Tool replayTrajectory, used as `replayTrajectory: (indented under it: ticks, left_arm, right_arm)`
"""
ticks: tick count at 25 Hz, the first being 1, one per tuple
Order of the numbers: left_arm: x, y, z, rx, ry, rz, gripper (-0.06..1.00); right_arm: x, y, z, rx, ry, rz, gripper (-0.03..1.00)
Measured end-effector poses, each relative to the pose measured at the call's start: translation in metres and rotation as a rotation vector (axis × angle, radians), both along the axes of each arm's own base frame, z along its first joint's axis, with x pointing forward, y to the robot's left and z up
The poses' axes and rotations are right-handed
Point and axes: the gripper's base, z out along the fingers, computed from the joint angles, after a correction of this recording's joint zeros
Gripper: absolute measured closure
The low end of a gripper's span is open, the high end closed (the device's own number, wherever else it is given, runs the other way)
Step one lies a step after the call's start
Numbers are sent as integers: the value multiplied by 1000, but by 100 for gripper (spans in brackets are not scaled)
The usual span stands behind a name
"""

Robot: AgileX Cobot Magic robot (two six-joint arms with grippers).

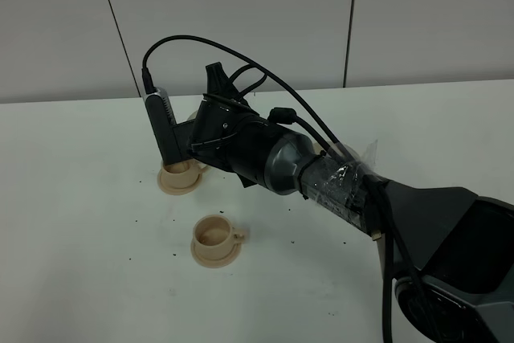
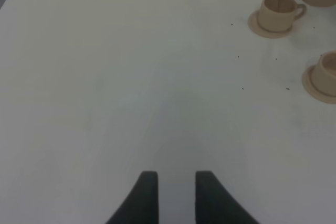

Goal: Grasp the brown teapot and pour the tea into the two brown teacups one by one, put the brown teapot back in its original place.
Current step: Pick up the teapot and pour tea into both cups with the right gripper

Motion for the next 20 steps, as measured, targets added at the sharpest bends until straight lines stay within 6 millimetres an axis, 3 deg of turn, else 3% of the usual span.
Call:
replayTrajectory:
  ticks: [10,20]
  left_arm:
    - [0,0,0,0,0,0,70]
    - [0,0,0,0,0,0,70]
  right_arm:
    - [3,1,-12,-42,-13,18,88]
    - [4,2,-12,-45,-28,30,88]
